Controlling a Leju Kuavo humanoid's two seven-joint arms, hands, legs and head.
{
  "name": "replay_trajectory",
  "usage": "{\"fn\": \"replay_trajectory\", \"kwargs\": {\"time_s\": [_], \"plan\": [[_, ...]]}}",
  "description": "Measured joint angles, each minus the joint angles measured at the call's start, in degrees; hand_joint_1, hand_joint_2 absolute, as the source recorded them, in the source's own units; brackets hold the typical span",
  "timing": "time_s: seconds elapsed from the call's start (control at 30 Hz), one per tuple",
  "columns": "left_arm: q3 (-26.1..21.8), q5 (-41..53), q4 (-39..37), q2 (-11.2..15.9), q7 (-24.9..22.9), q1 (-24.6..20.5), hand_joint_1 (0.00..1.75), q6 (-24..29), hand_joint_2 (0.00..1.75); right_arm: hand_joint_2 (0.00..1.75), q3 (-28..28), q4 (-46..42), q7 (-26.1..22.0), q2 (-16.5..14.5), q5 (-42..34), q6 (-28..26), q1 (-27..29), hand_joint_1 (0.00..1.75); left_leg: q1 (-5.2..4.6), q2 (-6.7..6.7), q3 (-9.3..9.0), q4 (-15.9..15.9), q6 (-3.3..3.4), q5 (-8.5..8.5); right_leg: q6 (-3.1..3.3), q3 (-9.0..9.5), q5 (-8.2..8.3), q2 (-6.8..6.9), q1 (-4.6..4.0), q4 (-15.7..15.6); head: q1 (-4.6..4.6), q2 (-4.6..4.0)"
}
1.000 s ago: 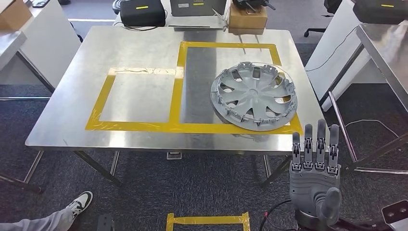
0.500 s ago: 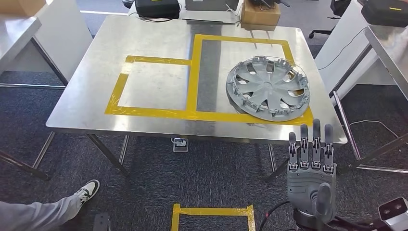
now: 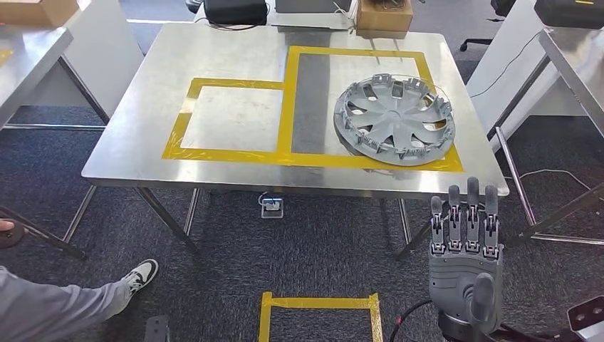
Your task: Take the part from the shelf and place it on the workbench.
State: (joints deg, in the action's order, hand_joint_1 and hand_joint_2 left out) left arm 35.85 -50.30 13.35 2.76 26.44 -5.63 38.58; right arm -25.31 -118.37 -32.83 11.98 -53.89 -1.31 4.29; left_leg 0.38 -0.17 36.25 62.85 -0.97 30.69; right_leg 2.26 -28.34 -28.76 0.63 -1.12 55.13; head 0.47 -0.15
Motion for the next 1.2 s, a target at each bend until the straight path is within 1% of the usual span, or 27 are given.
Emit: {"fn": "replay_trajectory", "kwargs": {"time_s": [0.07, 0.1, 0.13, 0.17, 0.23, 0.27, 0.3, 0.4, 0.43, 0.47, 0.53, 0.57, 0.6, 0.63, 0.67, 0.7, 0.77, 0.8, 0.83, 0.93, 0.97, 1.0, 1.03, 1.1, 1.13, 1.17, 1.2], "plan": [[0.0, -0.1, 0.0, 0.1, 0.0, 0.0, 0.0, 0.2, 0.0, 1.75, 0.0, 0.0, 0.0, 0.0, 0.0, -0.2, 0.4, 0.0, 0.21, -0.01, 2.25, 6.4, -0.6, 4.45, -0.03, -1.09, 0.79, 0.09, 0.0, 0.1, -0.17, 0.01], [0.0, -0.1, 0.0, 0.2, 0.0, 0.1, 0.0, 0.3, 0.0, 1.75, -0.1, 0.0, 0.0, 0.0, 0.0, -0.3, 0.6, 0.0, 0.31, 0.0, 2.95, 9.2, -0.89, 5.79, -0.14, -1.75, 1.11, 0.12, 0.04, 0.3, -0.21, 0.01], [0.0, -0.1, 0.0, 0.3, 0.0, 0.1, 0.0, 0.3, 0.0, 1.75, -0.1, 0.0, 0.0, 0.0, 0.0, -0.3, 0.8, 0.0, 0.43, 0.04, 2.86, 10.3, -1.15, 6.11, -0.28, -2.41, 1.39, 0.14, 0.1, 0.6, -0.22, 0.02], [0.0, -0.1, 0.0, 0.3, 0.0, 0.1, 0.0, 0.3, 0.0, 1.75, -0.2, 0.0, 0.0, 0.0, -0.1, -0.3, 0.8, 0.0, 0.56, 0.11, 1.7, 9.4, -1.39, 5.4, -0.44, -3.06, 1.59, 0.15, 0.22, 1.0, -0.23, 0.02], [0.0, -0.1, 0.0, 0.4, 0.0, 0.0, 0.0, 0.3, 0.0, 1.75, -0.3, -0.1, 0.0, 0.0, -0.1, -0.4, 0.9, 0.0, 0.86, 0.25, -2.87, 2.8, -1.89, 2.93, -0.9, -4.27, 1.7, 0.12, 0.52, 2.2, -0.28, 0.02], [0.0, -0.1, 0.0, 0.4, 0.0, 0.0, 0.0, 0.3, 0.0, 1.75, -0.3, -0.1, 0.0, 0.0, -0.1, -0.4, 0.9, 0.0, 0.93, 0.23, -4.72, -0.3, -1.76, 2.09, -1.21, -4.84, 1.65, 0.08, 0.56, 3.0, -0.35, 0.02], [0.0, -0.1, 0.0, 0.3, 0.0, 0.0, 0.0, 0.3, 0.0, 1.75, -0.3, -0.2, 0.0, 0.1, -0.1, -0.4, 0.9, 0.0, 0.93, 0.2, -5.83, -2.3, -1.39, 1.76, -1.55, -5.28, 1.64, 0.01, 0.55, 3.6, -0.37, 0.02], [0.0, -0.1, 0.0, 0.3, 0.0, 0.1, 0.0, 0.4, 0.0, 1.75, -0.4, -0.4, 0.0, 0.1, 0.0, -0.4, 0.9, 0.0, 0.67, 0.18, -5.78, -3.1, 0.42, 1.28, -2.38, -5.79, 2.14, -0.2, 0.57, 4.0, -0.17, 0.01], [0.0, -0.1, 0.0, 0.3, 0.0, 0.0, 0.0, 0.4, 0.0, 1.75, -0.4, -0.4, 0.0, 0.1, -0.1, -0.4, 0.9, 0.0, 0.67, 0.22, -5.59, -3.1, 0.93, 0.93, -2.64, -6.01, 1.85, -0.26, 0.65, 4.3, -0.1, 0.01], [0.0, -0.1, 0.0, 0.4, 0.0, 0.0, 0.0, 0.4, 0.0, 1.75, -0.4, -0.4, 0.0, 0.2, -0.1, -0.4, 1.0, 0.0, 0.72, 0.24, -5.31, -3.2, 1.42, 0.54, -2.95, -6.49, 0.76, -0.31, 0.76, 5.4, 0.02, 0.01], [0.0, -0.1, 0.0, 0.4, 0.0, -0.1, 0.0, 0.4, 0.0, 1.75, -0.5, -0.5, 0.0, 0.3, -0.1, -0.4, 1.0, 0.0, 0.73, 0.26, -4.53, -3.2, 2.07, -0.21, -3.64, -8.36, -3.52, -0.37, 1.0, 10.8, 0.31, 0.01], [0.0, -0.1, 0.0, 0.4, 0.0, 0.0, 0.0, 0.4, 0.0, 1.75, -0.5, -0.6, 0.0, 0.4, -0.1, -0.4, 1.0, 0.0, 0.68, 0.27, -4.07, -3.2, 2.16, -0.54, -3.87, -9.46, -5.89, -0.37, 1.11, 14.6, 0.42, 0.01], [0.0, -0.1, 0.0, 0.4, 0.0, 0.0, 0.0, 0.4, 0.0, 1.75, -0.5, -0.6, 0.0, 0.4, -0.1, -0.4, 1.1, 0.0, 0.61, 0.27, -3.63, -3.2, 2.16, -0.85, -3.98, -10.23, -7.55, -0.37, 1.16, 17.8, 0.43, 0.02], [0.0, -0.1, 0.0, 0.4, 0.0, 0.0, 0.0, 0.4, 0.0, 1.75, -0.5, -0.6, 0.0, 0.4, -0.1, -0.4, 1.1, 0.0, 0.54, 0.27, -3.22, -3.2, 2.14, -1.17, -3.94, -10.25, -8.22, -0.37, 1.16, 19.5, 0.45, 0.02], [0.0, -0.1, 0.0, 0.4, 0.0, 0.0, 0.0, 0.4, 0.0, 1.75, -0.5, -0.6, 0.0, 0.4, -0.1, -0.4, 1.2, 0.0, 0.46, 0.25, -2.86, -3.2, 2.1, -1.47, -3.76, -9.29, -7.79, -0.38, 1.13, 19.0, 0.46, 0.02], [0.0, -0.1, 0.0, 0.4, 0.0, 0.0, 0.0, 0.4, 0.0, 1.75, -0.5, -0.6, 0.0, 0.4, -0.1, -0.4, 1.2, 0.0, 0.37, 0.21, -2.57, -3.1, 2.06, -1.74, -3.44, -7.39, -6.45, -0.39, 1.08, 16.4, 0.47, 0.02], [0.0, -0.1, 0.0, 0.4, 0.0, 0.0, 0.0, 0.4, 0.0, 1.75, -0.5, -0.7, 0.0, 0.5, -0.1, -0.4, 1.1, 0.0, 0.2, 0.12, -2.2, -3.2, 1.88, -2.21, -2.52, -2.49, -3.41, -0.5, 0.85, 8.1, 0.48, 0.02], [0.0, -0.1, 0.0, 0.4, 0.0, 0.0, 0.0, 0.4, 0.0, 1.75, -0.5, -0.7, 0.0, 0.5, -0.1, -0.4, 1.1, 0.0, 0.16, 0.09, -2.02, -3.2, 1.64, -2.47, -2.13, -0.8, -2.63, -0.56, 0.68, 4.9, 0.47, 0.02], [0.0, -0.1, 0.0, 0.4, 0.0, 0.0, 0.0, 0.4, 0.0, 1.75, -0.5, -0.8, 0.0, 0.5, -0.1, -0.4, 1.1, 0.0, 0.19, 0.09, -1.83, -3.2, 1.31, -2.74, -1.83, 0.05, -2.34, -0.62, 0.51, 3.0, 0.47, 0.02], [0.0, -0.1, 0.0, 0.4, 0.0, 0.0, 0.0, 0.5, 0.0, 1.75, -0.5, -1.0, -0.1, 0.6, 0.1, -0.6, 1.2, 0.0, 0.44, 0.11, -1.44, -3.4, 0.17, -3.43, -1.29, -0.02, -1.65, -0.54, 0.33, 1.8, 0.48, 0.02], [0.0, -0.1, 0.0, 0.4, 0.0, 0.0, 0.0, 0.5, 0.0, 1.75, -0.5, -1.1, -0.3, 0.6, 0.2, -0.7, 1.3, 0.0, 0.46, 0.11, -1.23, -3.1, -0.11, -2.91, -1.07, -0.06, -1.03, -0.43, 0.4, 1.2, 0.45, 0.02], [0.0, -0.1, 0.0, 0.4, 0.0, 0.0, 0.0, 0.5, 0.0, 1.75, -0.5, -1.1, -0.4, 0.6, 0.4, -0.9, 1.4, 0.0, 0.48, 0.11, -0.78, -2.0, -0.36, -1.68, -0.82, -0.19, -0.36, -0.31, 0.48, 0.7, 0.33, 0.02], [0.0, -0.1, 0.0, 0.4, 0.0, 0.0, 0.0, 0.5, 0.0, 1.75, -0.5, -1.2, -0.6, 0.6, 0.6, -1.2, 1.5, 0.0, 0.5, 0.11, 0.06, 0.1, -0.51, 0.34, -0.68, -0.45, 0.18, -0.18, 0.57, 0.4, 0.19, 0.02], [0.0, -0.1, 0.0, 0.3, -0.1, 0.0, 0.0, 0.5, 0.0, 1.75, -0.4, -1.3, -0.8, 0.7, 1.4, -1.7, 1.8, 0.0, 0.52, 0.09, 2.28, 6.7, -0.83, 4.67, -0.45, -1.48, 0.8, -0.07, 0.44, 0.5, -0.05, 0.02], [0.0, -0.1, 0.0, 0.3, -0.2, 0.0, 0.0, 0.4, 0.0, 1.75, -0.4, -1.5, -0.8, 0.8, 1.9, -2.0, 2.0, 0.0, 0.52, 0.1, 2.91, 9.2, -0.96, 5.81, -0.45, -2.08, 1.04, -0.03, 0.39, 0.7, -0.08, 0.02], [0.0, 0.0, 0.0, 0.3, -0.3, 0.0, 0.0, 0.4, 0.0, 1.75, -0.4, -1.8, -0.8, 0.8, 2.5, -2.4, 2.1, 0.0, 0.52, 0.12, 2.68, 10.1, -1.05, 5.91, -0.49, -2.63, 1.26, -0.02, 0.36, 1.0, -0.08, 0.02], [0.0, 0.2, 0.0, 0.3, -0.5, 0.0, 0.0, 0.3, 0.0, 1.75, -0.4, -2.0, -0.7, 0.9, 3.1, -2.8, 2.3, 0.0, 0.54, 0.16, 1.37, 8.9, -1.08, 4.99, -0.57, -3.1, 1.42, -0.02, 0.37, 1.3, -0.09, 0.02]]}}
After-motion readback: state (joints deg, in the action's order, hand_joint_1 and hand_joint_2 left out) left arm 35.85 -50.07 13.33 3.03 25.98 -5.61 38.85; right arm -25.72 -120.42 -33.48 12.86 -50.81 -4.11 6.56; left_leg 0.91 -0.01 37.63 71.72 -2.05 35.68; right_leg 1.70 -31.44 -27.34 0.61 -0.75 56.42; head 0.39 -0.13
